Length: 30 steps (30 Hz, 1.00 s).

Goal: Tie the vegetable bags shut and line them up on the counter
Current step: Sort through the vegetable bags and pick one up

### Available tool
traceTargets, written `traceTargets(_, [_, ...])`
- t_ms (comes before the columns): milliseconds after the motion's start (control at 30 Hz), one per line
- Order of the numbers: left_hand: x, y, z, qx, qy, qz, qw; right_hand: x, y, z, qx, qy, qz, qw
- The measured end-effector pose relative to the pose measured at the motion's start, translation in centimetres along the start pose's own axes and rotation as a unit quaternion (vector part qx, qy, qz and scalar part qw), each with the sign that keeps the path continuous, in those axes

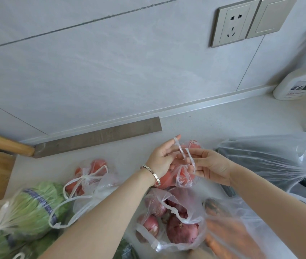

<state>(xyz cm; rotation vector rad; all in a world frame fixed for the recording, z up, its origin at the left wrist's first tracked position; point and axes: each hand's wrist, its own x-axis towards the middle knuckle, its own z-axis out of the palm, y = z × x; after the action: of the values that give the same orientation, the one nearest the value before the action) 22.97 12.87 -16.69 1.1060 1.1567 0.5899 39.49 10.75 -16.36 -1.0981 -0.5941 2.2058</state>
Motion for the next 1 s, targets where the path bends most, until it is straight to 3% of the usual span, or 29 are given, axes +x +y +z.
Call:
traceTargets(167, [1.0, -0.1, -0.3, 0.082, -0.055, -0.037, 0.994, -0.3, -0.3, -0.1, -0.032, -0.004, 0.012, 0.999])
traceTargets(367, [1.3, -0.2, -0.2, 0.231, -0.064, 0.024, 0.97, 0.3, -0.3, 0.2, -0.108, 0.024, 0.021, 0.994])
traceTargets(500, [1.1, -0.4, 0.1, 0.247, -0.025, 0.05, 0.967, 0.7, -0.1, 0.1, -0.176, 0.044, 0.053, 0.982])
traceTargets(567, [0.6, -0.2, 0.1, 0.266, 0.028, 0.053, 0.962, 0.6, -0.2, 0.0, -0.211, 0.105, 0.045, 0.971])
traceTargets(667, [-0.5, 0.2, -1.0, 0.291, 0.068, 0.051, 0.953, 0.2, -0.4, -1.2, -0.106, 0.207, 0.006, 0.972])
traceTargets(767, [-1.8, 0.6, -2.4, 0.213, 0.048, 0.052, 0.974, 0.1, 0.0, -1.9, 0.114, 0.203, -0.004, 0.972])
traceTargets(833, [-2.3, 0.9, -2.3, 0.136, 0.024, 0.039, 0.99, 0.6, 0.2, -1.8, 0.179, 0.184, -0.008, 0.966])
traceTargets(900, [-2.4, 1.1, -1.4, 0.185, 0.005, 0.024, 0.982, 1.4, 0.0, -1.7, 0.176, 0.174, -0.003, 0.969])
traceTargets(1000, [-1.7, 1.1, -1.0, 0.387, -0.042, 0.061, 0.919, 2.4, -1.0, -2.4, 0.006, 0.195, 0.019, 0.981])
